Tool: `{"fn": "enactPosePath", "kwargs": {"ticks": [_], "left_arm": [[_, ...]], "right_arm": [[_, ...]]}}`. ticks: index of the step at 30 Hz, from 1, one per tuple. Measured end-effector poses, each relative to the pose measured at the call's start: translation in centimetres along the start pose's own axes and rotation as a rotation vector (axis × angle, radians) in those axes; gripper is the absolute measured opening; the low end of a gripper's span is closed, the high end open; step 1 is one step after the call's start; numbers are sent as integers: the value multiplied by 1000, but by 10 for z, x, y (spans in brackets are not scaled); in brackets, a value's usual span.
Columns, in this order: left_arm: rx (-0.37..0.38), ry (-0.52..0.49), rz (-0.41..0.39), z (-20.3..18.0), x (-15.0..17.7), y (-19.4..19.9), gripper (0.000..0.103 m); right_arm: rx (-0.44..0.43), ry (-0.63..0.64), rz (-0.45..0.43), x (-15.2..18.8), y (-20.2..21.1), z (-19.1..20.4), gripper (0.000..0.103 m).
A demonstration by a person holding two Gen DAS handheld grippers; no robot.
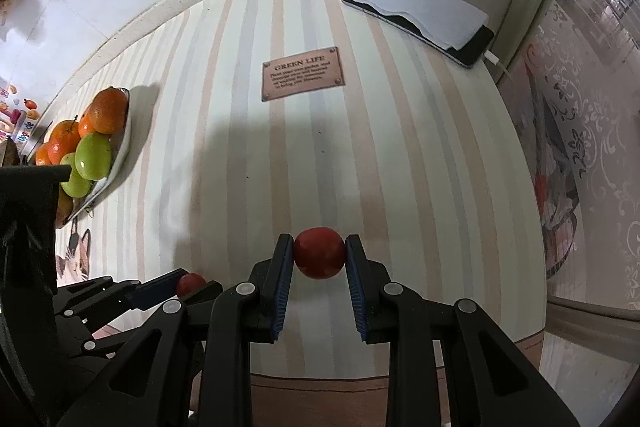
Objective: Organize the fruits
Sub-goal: 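Grasp a cherry tomato with the right gripper while the left gripper grasps another, then drop the cherry tomatoes onto the plate with both grippers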
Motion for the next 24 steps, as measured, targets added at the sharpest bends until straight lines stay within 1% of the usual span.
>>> {"fn": "enactPosePath", "kwargs": {"ticks": [3,6,9,12,14,15,16,18,20,24], "left_arm": [[17,25,-25,13,-7,20,26],[40,68,-57,34,-16,43,26],[50,121,-97,60,-23,65,26],[34,178,-161,95,-28,86,26],[9,217,-208,118,-34,98,26],[-1,240,-223,132,-39,101,26],[-4,261,-228,136,-39,102,26],[3,310,-226,153,-47,99,26],[11,353,-229,169,-57,95,26],[-3,384,-236,181,-71,83,26]], "right_arm": [[-16,9,-14,-8,3,7,29],[-56,17,-31,-21,6,21,29],[-127,28,-42,-37,3,42,29],[-208,56,-48,-55,-4,73,29],[-247,92,-45,-69,-10,97,29],[-264,114,-48,-76,-12,109,29],[-280,137,-47,-84,-16,122,29],[-315,161,-38,-99,-27,145,29],[-328,177,-31,-111,-37,159,29],[-373,184,11,-130,-59,181,29]]}}
Point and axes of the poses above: each gripper's, at about its wrist camera, not at the fingertips, and y roughly against the way its jaws point, z to its left, x to its underside, the point moved 6 cm from there along -y, roughly the way its jaws point, and after that the axes turned 15 degrees about y, right-handed, at the moved point
